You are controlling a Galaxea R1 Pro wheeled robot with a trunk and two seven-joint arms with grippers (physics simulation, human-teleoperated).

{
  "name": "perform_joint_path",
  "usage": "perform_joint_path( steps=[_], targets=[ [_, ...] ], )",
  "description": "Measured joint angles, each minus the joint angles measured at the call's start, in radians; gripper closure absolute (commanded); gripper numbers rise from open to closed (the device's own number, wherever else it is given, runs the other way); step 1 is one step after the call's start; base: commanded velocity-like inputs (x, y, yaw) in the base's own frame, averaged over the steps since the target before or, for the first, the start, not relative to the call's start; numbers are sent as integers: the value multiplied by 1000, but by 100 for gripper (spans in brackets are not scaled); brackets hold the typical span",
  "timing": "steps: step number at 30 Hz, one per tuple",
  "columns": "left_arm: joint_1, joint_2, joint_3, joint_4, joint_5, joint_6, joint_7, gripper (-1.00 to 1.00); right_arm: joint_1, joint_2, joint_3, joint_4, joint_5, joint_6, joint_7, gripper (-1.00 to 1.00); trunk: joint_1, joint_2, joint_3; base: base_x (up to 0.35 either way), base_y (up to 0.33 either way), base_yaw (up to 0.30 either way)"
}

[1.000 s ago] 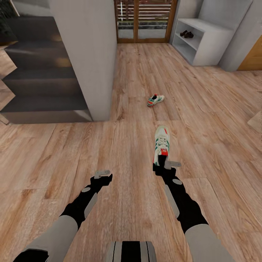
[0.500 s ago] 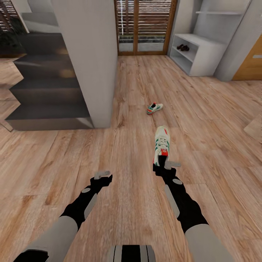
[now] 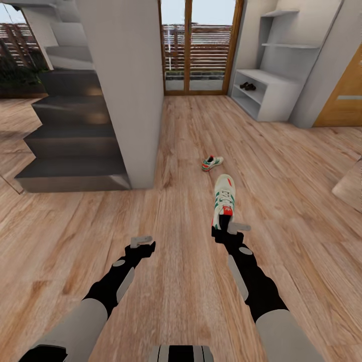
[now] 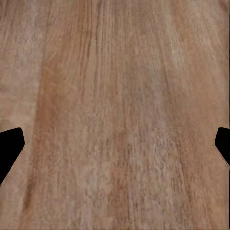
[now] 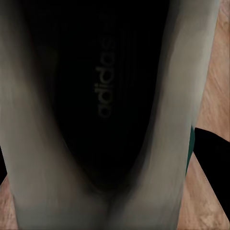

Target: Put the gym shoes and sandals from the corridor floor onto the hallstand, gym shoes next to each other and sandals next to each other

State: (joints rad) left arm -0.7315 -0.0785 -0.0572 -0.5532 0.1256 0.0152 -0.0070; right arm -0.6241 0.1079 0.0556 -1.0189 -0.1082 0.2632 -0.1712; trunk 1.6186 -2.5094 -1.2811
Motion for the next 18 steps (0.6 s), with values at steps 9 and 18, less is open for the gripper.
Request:
perform_joint_path(
  steps=[9, 18],
  targets=[
    [0, 0, 0, 0, -1, 0, 0, -100, 0, 0, 0, 0, 0, 0, 0, 100, -4, 2, 49, 0, 0, 0],
    [0, 1, 1, 0, -1, 0, 0, -100, 0, 0, 0, 0, -1, 0, 0, 100, -7, 4, 87, 0, 0, 0]
  ],
)
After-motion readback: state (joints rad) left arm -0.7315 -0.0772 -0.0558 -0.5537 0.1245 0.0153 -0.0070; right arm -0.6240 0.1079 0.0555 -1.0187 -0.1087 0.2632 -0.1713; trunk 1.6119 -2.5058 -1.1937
